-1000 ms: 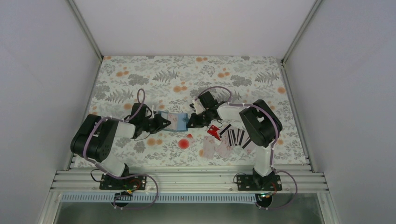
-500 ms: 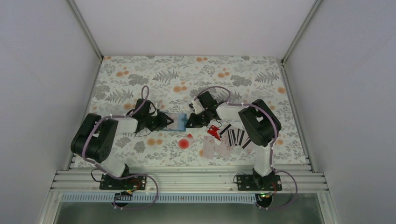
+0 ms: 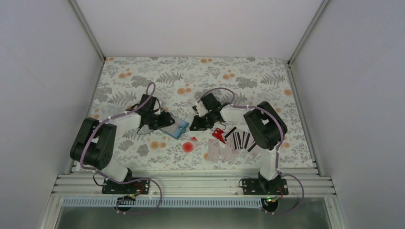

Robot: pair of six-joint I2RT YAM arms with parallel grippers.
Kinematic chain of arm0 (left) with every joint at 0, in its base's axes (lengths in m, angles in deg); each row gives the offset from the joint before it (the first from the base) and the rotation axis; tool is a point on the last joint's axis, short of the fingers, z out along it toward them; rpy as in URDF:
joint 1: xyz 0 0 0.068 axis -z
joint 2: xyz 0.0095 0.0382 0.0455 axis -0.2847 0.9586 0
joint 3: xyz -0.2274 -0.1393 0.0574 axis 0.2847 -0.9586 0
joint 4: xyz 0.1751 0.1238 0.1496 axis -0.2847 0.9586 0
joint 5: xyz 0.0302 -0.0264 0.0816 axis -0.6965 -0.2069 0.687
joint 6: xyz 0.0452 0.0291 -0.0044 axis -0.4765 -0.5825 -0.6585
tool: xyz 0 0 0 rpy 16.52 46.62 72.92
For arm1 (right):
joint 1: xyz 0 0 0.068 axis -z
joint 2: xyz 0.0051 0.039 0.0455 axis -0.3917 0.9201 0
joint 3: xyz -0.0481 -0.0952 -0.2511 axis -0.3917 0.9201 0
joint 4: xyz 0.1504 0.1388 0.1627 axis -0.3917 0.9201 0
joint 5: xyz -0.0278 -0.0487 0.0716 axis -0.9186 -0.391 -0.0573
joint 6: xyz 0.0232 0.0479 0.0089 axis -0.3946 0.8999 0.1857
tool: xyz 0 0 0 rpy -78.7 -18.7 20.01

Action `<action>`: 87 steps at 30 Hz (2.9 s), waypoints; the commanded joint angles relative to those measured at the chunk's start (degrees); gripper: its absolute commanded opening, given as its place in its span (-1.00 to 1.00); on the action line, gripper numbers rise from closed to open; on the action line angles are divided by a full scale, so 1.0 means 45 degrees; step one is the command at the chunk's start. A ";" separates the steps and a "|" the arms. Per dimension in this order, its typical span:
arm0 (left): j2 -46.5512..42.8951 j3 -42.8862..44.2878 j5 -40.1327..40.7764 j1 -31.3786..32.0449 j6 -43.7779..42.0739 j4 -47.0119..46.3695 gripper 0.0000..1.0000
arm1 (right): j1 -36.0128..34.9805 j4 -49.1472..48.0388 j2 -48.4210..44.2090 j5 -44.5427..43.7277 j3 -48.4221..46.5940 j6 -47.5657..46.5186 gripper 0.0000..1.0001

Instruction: Put the credit cards into the card holder

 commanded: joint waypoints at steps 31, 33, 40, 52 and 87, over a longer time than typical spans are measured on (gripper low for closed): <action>0.2282 0.3881 0.1042 0.0516 -0.5200 0.4294 -0.07 | -0.2245 0.1473 -0.0865 -0.2642 -0.0584 -0.1648 -0.87; 0.2275 0.3866 0.1005 0.0494 -0.5191 0.4451 -0.07 | -0.2421 0.1484 -0.0785 -0.2641 -0.0731 -0.1695 -0.87; 0.2170 0.3625 0.0269 0.0465 -0.4996 0.4380 -0.07 | -0.2546 0.1328 -0.0565 -0.2959 -0.0837 -0.1628 -0.87; 0.2176 0.3247 -0.0316 0.0445 -0.4962 0.3965 -0.07 | -0.2539 0.1003 0.0117 -0.3112 -0.0955 -0.1558 -0.88; 0.2042 0.3074 -0.1644 0.0608 -0.4304 0.3930 -0.09 | -0.2149 0.0696 -0.0338 -0.4732 -0.0421 -0.1821 -0.89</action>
